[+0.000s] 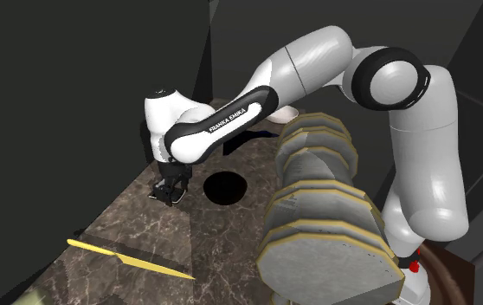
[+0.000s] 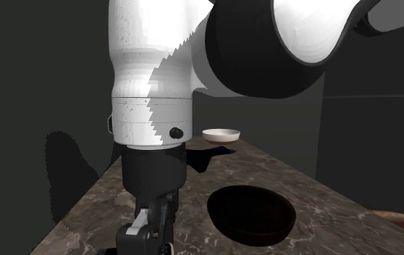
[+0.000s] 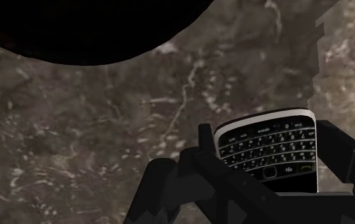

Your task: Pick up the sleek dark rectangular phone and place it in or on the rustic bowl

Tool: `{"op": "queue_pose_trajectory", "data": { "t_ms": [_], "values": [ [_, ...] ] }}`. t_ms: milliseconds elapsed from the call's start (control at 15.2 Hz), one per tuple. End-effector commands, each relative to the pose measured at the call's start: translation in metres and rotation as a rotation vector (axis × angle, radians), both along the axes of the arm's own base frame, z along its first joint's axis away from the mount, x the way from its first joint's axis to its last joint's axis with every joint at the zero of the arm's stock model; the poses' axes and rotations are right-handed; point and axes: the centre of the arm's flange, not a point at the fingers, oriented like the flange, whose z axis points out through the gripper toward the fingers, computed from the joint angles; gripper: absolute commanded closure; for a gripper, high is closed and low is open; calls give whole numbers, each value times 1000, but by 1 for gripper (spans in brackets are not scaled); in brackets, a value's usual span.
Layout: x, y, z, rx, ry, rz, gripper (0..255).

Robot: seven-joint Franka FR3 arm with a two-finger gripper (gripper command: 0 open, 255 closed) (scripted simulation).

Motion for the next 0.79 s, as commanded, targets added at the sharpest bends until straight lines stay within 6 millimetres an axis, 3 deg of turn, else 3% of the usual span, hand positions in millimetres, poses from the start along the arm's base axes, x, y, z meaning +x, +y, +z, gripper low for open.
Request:
{"op": "queue_pose_trajectory", "data": {
  "t_ms": [0,726],
  "values": [
    [0,0,0,0,0,0,255],
    [0,0,58,0,0,0,255]
  ]
}}
